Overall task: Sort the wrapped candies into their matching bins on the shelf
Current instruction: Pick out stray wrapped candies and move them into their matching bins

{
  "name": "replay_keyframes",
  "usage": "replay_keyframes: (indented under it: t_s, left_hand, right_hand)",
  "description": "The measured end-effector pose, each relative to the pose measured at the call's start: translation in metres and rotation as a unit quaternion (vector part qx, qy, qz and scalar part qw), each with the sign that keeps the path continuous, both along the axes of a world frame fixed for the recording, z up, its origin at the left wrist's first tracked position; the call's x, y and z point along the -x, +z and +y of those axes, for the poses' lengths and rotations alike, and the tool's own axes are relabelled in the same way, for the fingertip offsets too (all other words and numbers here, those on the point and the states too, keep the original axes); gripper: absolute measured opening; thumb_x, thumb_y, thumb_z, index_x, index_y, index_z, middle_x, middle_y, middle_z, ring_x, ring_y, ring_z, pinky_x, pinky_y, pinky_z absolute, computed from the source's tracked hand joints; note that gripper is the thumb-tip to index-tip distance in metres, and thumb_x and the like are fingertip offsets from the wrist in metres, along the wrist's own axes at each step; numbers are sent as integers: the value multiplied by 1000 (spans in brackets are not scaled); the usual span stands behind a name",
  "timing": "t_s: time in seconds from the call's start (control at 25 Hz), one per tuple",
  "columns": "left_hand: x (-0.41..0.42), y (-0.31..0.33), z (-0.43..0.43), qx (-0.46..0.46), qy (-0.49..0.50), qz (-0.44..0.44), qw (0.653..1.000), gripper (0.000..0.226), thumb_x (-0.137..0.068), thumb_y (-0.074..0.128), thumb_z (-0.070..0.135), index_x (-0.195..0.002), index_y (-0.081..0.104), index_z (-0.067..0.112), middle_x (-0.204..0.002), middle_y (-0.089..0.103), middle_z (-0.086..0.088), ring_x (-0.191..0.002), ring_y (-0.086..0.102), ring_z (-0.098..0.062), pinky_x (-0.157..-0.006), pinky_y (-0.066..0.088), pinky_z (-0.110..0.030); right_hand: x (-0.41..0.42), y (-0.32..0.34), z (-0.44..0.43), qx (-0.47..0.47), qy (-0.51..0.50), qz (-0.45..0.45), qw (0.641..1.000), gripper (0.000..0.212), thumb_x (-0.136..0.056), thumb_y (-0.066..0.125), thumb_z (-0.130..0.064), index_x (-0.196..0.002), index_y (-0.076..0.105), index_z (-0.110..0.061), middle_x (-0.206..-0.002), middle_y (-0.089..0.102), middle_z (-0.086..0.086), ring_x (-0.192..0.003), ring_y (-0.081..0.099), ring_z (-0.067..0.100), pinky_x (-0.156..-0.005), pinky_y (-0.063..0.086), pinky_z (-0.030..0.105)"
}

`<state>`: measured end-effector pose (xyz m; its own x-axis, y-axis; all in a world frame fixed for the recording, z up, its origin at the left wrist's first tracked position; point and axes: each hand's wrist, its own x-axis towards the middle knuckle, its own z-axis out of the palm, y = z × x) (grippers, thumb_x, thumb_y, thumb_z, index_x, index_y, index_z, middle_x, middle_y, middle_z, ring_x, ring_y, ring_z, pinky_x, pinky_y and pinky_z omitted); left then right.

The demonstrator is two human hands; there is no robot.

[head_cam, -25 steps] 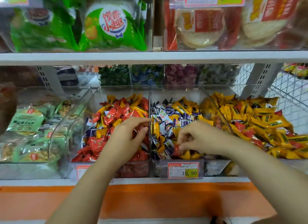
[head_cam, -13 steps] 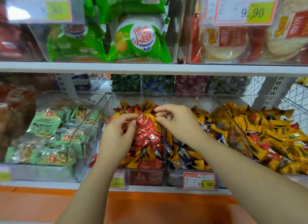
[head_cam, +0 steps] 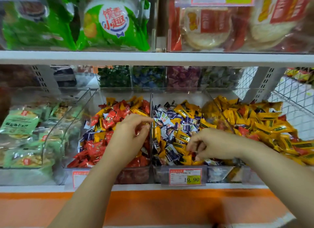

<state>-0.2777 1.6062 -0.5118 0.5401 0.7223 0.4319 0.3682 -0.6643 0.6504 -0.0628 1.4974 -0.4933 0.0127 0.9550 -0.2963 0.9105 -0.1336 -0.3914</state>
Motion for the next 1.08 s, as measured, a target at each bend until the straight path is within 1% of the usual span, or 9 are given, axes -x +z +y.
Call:
replay_keyframes:
  t_s: [0.16,0.32,0.44,0.52,0.6,0.72,0.8,0.96,1.08]
  left_hand:
    - [-5,-2,3,-2,10,-6,1000,27,-92,54,14,-101,62,38,-104,57,16,-93,52,7,-76,38,0]
    - [-8,-2,3,-4,15,-5,1000,27,-92,54,13,-102,63,36,-104,55,18,-93,50,9,-73,35,1]
    - [-7,-2,3,-6,12,-6,1000,27,-92,53,13,-103,63,35,-105,55,18,-94,50,10,-74,34,2]
    - [-5,-2,3,-4,8,-6,1000,27,-92,53,13,-103,63,36,-106,55,19,-95,49,11,-74,35,2]
    - [-4,-1,3,-1,4,-5,1000,26,-92,53,14,-102,62,37,-105,55,20,-94,50,10,-73,36,1]
    - [0,2,2,3,8,-12,1000,25,-92,54,16,-100,60,39,-101,55,24,-91,50,10,-69,36,0]
    - [6,5,3,6,21,-25,999,25,-92,54,16,-99,59,40,-98,55,27,-90,51,12,-68,36,1]
    - [27,10,10,22,88,-76,993,19,-92,54,16,-100,64,32,-88,62,17,-74,55,2,-60,41,-5]
    - [40,12,17,29,121,-90,988,18,-93,53,16,-99,65,28,-85,63,11,-71,55,-1,-60,40,-6]
  right_hand:
    - [3,-8,2,-45,-21,29,998,52,-78,74,-18,-124,54,-32,-117,59,-8,-86,61,1,-70,50,13]
    - [8,-14,4,-57,-8,7,998,72,-80,71,-18,-138,34,-39,-129,54,1,-89,64,11,-78,55,28]
    - [9,-16,10,-61,-9,-18,998,68,-84,66,-13,-136,33,-40,-118,55,-3,-80,63,11,-72,56,32]
    - [9,-12,10,-77,-13,-3,997,60,-85,63,-9,-133,40,-36,-107,58,-7,-77,59,3,-68,52,19]
    - [6,-1,5,-121,-32,14,992,49,-86,61,-8,-127,49,-31,-97,63,-11,-73,56,-3,-64,45,7]
    - [7,16,-2,-218,-83,38,972,28,-85,61,-8,-108,64,-25,-88,63,-18,-73,59,-2,-69,49,10]
    - [20,24,1,-285,-110,64,950,19,-85,61,-9,-95,69,-24,-81,60,-23,-72,58,-5,-66,46,6]
    - [69,27,35,-356,-75,152,919,17,-86,63,-8,-94,74,-19,-96,67,-12,-88,61,-3,-83,47,8]
    - [95,29,68,-350,-46,134,926,23,-89,60,-9,-108,70,-17,-118,64,-7,-106,55,-2,-90,38,2]
